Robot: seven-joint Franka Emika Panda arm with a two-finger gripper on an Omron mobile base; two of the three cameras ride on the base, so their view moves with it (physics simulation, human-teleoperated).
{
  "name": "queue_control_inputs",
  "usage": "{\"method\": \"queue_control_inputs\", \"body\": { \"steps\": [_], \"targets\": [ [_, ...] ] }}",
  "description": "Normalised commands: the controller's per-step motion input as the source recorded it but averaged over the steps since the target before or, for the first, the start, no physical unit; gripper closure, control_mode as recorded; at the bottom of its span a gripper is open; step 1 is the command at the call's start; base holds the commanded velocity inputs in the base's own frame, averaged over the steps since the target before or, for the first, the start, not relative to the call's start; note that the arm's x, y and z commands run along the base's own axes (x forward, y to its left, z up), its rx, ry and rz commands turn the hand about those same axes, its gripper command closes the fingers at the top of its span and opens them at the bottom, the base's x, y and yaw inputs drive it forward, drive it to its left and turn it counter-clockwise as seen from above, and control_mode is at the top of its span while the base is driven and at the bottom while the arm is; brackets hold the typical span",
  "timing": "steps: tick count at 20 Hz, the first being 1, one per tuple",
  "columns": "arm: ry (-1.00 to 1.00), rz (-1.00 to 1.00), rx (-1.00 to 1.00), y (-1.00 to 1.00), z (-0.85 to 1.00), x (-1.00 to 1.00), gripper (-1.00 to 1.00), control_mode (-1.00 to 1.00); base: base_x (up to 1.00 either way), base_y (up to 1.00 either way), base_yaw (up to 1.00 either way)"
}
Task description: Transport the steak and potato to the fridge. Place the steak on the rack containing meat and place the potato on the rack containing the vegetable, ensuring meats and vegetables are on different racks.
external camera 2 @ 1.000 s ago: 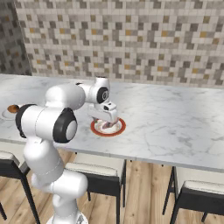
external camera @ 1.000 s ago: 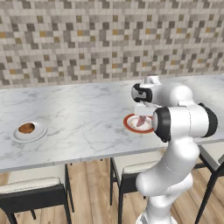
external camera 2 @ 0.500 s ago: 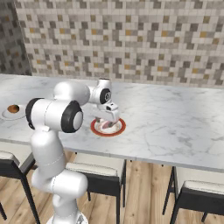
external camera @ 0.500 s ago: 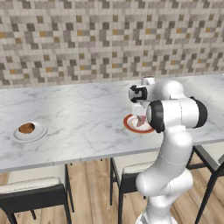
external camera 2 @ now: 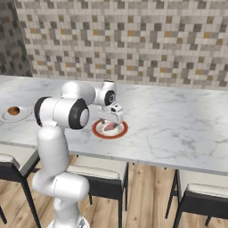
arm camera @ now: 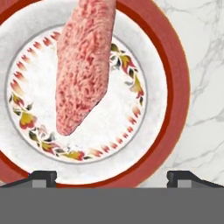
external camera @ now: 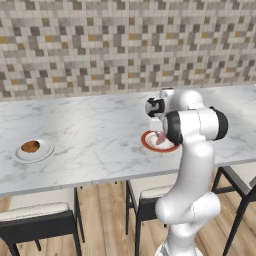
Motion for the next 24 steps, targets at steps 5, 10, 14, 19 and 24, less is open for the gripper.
{"method": "queue_control_inputs", "body": {
  "steps": [5, 10, 14, 19, 24],
  "targets": [
    [0.0, 0.0, 0.0, -0.04, -0.23, 0.27, -1.0, -1.0, 0.0, 0.0, 0.0],
    [0.0, 0.0, 0.0, -0.03, -0.25, 0.35, -1.0, -1.0, 0.0, 0.0, 0.0],
    [0.0, 0.0, 0.0, -0.02, -0.22, 0.3, -1.0, -1.0, 0.0, 0.0, 0.0],
    [0.0, 0.0, 0.0, -0.02, -0.18, 0.19, -1.0, -1.0, 0.0, 0.0, 0.0],
    [0.0, 0.0, 0.0, 0.0, -0.2, 0.2, -1.0, -1.0, 0.0, 0.0, 0.0]
  ]
}}
